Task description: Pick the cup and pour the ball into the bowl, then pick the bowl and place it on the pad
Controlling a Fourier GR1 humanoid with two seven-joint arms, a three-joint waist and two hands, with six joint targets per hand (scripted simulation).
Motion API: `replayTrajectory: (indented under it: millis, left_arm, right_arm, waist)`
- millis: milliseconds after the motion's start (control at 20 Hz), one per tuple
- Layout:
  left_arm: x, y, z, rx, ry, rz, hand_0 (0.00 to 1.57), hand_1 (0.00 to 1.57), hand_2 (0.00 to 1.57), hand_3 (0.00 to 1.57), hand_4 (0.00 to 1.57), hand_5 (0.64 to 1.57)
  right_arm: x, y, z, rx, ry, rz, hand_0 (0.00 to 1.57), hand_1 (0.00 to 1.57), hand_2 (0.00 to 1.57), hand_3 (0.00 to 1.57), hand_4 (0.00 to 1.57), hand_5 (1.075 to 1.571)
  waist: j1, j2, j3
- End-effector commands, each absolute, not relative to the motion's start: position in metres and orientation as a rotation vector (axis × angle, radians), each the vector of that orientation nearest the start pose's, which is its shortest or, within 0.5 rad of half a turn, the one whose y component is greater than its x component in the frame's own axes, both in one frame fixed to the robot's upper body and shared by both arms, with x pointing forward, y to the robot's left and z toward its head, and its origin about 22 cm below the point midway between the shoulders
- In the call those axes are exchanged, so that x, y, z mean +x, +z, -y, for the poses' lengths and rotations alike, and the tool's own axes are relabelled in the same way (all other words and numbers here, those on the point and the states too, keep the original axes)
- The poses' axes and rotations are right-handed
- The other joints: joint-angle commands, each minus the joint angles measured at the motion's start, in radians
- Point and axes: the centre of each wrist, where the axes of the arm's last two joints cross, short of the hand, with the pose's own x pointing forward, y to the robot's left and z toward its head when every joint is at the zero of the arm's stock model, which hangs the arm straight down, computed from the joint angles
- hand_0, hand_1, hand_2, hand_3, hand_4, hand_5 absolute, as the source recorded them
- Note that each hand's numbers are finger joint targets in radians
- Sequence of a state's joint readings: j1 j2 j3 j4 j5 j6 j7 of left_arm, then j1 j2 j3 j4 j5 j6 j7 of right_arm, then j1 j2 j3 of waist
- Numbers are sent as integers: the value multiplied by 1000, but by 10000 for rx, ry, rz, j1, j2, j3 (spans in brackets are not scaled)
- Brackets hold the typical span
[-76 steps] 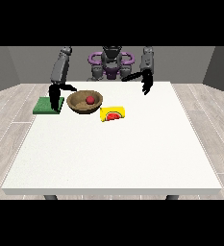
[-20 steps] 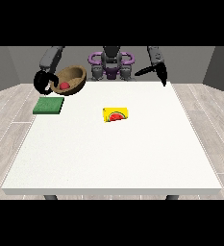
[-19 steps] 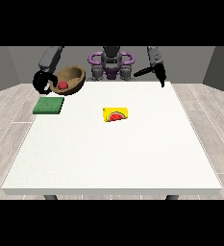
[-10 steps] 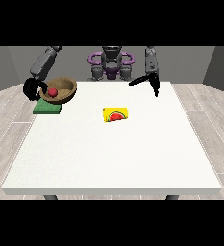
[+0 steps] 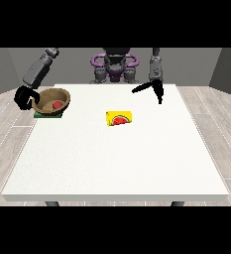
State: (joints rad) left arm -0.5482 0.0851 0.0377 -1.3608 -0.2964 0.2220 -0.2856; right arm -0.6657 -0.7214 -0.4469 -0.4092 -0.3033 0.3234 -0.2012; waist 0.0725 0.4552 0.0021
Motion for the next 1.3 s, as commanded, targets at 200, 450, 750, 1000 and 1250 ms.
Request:
replayTrajectory:
  millis: [200, 450, 750, 1000, 1250]
  left_arm:
    - [332, 134, -190, 3761, -2801, 22608, 0, 0, 0, 0, 0, 1564]
    - [328, 134, -194, 3555, -2356, 22340, 0, 0, 0, 0, 0, 1565]
    - [324, 123, -197, 3115, -2686, 21955, 0, 0, 0, 0, 0, 1566]
    - [326, 137, -204, 3418, -2247, 22083, 0, 0, 0, 0, 0, 1566]
    - [322, 138, -201, 3511, -2511, 22138, 0, 0, 0, 0, 0, 1565]
  right_arm:
    - [318, 99, 523, -2521, -2411, 16212, 1571, 1571, 1571, 199, 1036, 1570]
    - [322, 104, 525, -1431, -3307, 15946, 1571, 1571, 1571, 0, 836, 1569]
    - [325, 90, 515, -1619, -3313, 15131, 1571, 1571, 1571, 815, 735, 1571]
    - [314, 61, 509, -2173, -2134, 14670, 1571, 1571, 1571, 915, 697, 1568]
    - [309, 75, 523, -3217, -2767, 13845, 1571, 1571, 1571, 1571, 588, 1535]
  waist:
    - [14, 662, 4]
    - [-268, 298, -7]
    - [48, -255, -13]
    - [-231, -160, -10]
    - [-124, 5, -10]
